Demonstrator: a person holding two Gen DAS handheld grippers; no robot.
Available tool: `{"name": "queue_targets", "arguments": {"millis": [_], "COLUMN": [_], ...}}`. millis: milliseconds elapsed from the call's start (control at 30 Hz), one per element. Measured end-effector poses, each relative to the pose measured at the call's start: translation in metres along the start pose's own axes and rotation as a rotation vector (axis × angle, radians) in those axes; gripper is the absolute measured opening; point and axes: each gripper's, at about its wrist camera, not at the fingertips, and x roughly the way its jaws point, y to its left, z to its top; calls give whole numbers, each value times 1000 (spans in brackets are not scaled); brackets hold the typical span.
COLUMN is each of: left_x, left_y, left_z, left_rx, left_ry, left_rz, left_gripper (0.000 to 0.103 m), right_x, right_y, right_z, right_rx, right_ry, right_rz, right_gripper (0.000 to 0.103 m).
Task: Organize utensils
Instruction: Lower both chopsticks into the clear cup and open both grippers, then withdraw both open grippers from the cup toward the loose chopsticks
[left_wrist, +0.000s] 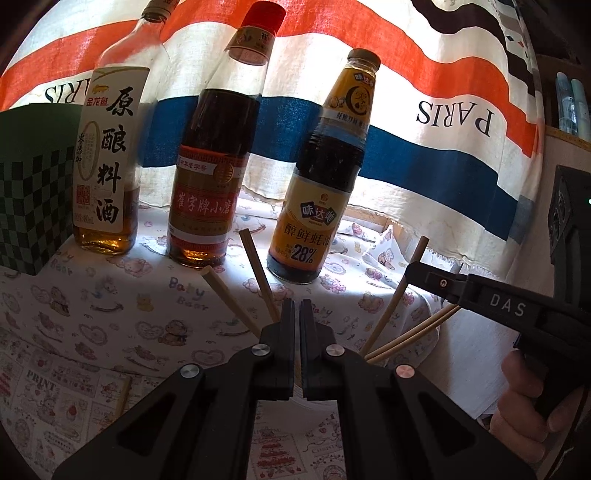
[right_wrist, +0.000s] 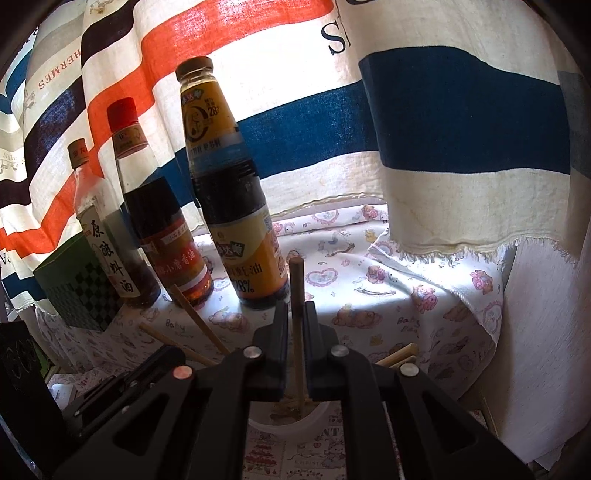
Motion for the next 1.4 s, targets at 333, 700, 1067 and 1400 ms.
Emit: {"name": "queue_targets", "arguments": {"millis": [333, 700, 1067, 1400], "left_x": [-51, -132, -185, -151], "left_y": [14, 36, 44, 68], "left_z": [7, -2, -24, -38], "left_rx": [101, 251, 342, 290], "left_ry": [-59, -194, -409, -273], "left_rz": [144, 395, 495, 472], "left_gripper": [45, 86, 102, 102], "right_x": [-27, -51, -74, -47], "right_y": [4, 59, 94, 66], "right_z": [8, 2, -32, -96], "right_rx": [3, -107, -180, -141], "right_ry": [-112, -174, -177, -82], "right_rz": [-14, 67, 30, -37], "right_gripper": [58, 89, 103, 103]}}
